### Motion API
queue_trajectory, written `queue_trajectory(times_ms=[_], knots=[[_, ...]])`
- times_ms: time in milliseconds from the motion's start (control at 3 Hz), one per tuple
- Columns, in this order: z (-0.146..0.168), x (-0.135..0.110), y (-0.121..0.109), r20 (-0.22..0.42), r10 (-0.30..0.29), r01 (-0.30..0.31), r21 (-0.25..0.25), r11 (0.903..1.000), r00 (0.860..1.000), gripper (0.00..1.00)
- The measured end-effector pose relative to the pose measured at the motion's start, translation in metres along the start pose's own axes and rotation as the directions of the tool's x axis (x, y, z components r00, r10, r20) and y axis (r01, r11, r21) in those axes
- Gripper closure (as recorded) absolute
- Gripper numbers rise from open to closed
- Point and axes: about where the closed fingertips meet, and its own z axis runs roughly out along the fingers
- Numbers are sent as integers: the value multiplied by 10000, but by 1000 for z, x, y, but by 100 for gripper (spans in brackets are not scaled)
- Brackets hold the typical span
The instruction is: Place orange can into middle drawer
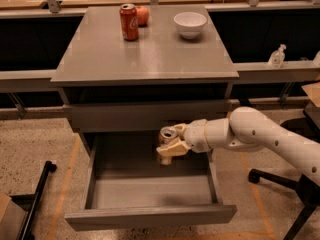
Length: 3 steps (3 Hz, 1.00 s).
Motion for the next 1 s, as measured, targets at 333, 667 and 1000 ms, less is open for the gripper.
queue_trajectory(times_ms=[333,667,1000], knots=[[7,5,6,186,-99,105,-337,9994,9998,100],[21,15,14,-421,-493,473,-467,9978,9979,100],[44,41,21,-1038,-679,615,-636,9961,9923,100]])
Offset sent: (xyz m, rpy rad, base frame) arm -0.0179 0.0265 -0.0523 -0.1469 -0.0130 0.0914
